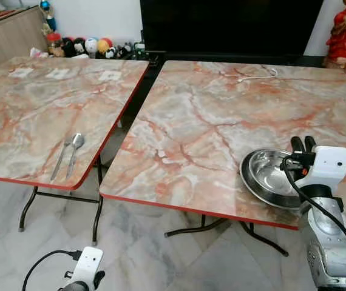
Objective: Setting the table
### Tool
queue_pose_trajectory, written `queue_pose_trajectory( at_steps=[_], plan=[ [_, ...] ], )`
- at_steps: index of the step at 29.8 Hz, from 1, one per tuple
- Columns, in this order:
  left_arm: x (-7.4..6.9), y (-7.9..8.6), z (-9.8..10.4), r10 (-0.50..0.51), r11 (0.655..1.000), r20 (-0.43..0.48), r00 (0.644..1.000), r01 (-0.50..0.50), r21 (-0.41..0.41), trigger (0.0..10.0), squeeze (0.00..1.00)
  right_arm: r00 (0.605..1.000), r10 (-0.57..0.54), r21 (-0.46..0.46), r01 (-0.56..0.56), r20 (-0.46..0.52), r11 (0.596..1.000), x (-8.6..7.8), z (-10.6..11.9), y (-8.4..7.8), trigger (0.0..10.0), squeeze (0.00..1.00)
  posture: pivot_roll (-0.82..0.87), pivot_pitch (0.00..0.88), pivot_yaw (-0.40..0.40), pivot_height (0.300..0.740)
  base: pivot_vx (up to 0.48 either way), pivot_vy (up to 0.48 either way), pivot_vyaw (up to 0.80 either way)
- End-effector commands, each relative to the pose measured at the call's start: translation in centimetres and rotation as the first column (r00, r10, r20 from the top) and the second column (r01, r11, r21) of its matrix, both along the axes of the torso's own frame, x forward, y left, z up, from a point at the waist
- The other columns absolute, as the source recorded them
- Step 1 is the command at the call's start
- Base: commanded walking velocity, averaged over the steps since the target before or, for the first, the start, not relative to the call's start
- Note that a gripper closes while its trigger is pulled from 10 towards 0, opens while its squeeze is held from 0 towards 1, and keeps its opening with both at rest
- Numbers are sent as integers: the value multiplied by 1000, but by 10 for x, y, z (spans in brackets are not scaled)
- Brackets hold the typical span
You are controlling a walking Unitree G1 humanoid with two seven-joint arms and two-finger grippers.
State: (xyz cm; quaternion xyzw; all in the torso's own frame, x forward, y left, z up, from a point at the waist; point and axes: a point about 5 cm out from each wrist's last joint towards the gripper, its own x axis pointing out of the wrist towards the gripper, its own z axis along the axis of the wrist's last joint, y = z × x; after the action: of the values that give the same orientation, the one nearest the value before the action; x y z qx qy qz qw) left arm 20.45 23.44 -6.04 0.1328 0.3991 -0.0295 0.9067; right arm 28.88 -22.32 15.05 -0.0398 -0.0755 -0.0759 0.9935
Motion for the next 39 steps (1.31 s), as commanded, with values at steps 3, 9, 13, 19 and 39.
queue_pose_trajectory(
  at_steps=[3, 9, 13, 19, 39],
  plan=[
    [-9, 7, -4, 45, 999, -31, 999, -45, 6, 10000, 0, 999, 51, -5, -51, -14, 999, -1, -5, 6, 10000, 0, 12, 0, 19, 740, 0, 0, 0],
    [-11, 10, -5, 62, 998, -40, 997, -62, 12, 10000, 0, 997, 80, 56, -80, 2, 995, -1, -10, 21, 10000, 0, 21, 0, 25, 740, 0, 284, 0],
    [-11, 10, -5, 58, 998, -41, 997, -57, 16, 10000, 0, 995, 97, 65, -97, 5, 993, -1, -12, 28, 10000, 0, 22, 0, 25, 740, 0, 480, 0],
    [-11, 9, -5, 55, 998, -40, 998, -54, 14, 10000, 0, 993, 114, 75, -114, 11, 991, -1, -13, 33, 10000, 0, 24, 0, 24, 740, 0, 480, 0],
    [-7, 6, -3, 70, 998, -28, 997, -70, 3, 10000, 0, 985, 168, 68, -171, 48, 983, 10, -5, 56, 10000, 0, 24, 0, 13, 740, 0, 480, 0]
  ],
)
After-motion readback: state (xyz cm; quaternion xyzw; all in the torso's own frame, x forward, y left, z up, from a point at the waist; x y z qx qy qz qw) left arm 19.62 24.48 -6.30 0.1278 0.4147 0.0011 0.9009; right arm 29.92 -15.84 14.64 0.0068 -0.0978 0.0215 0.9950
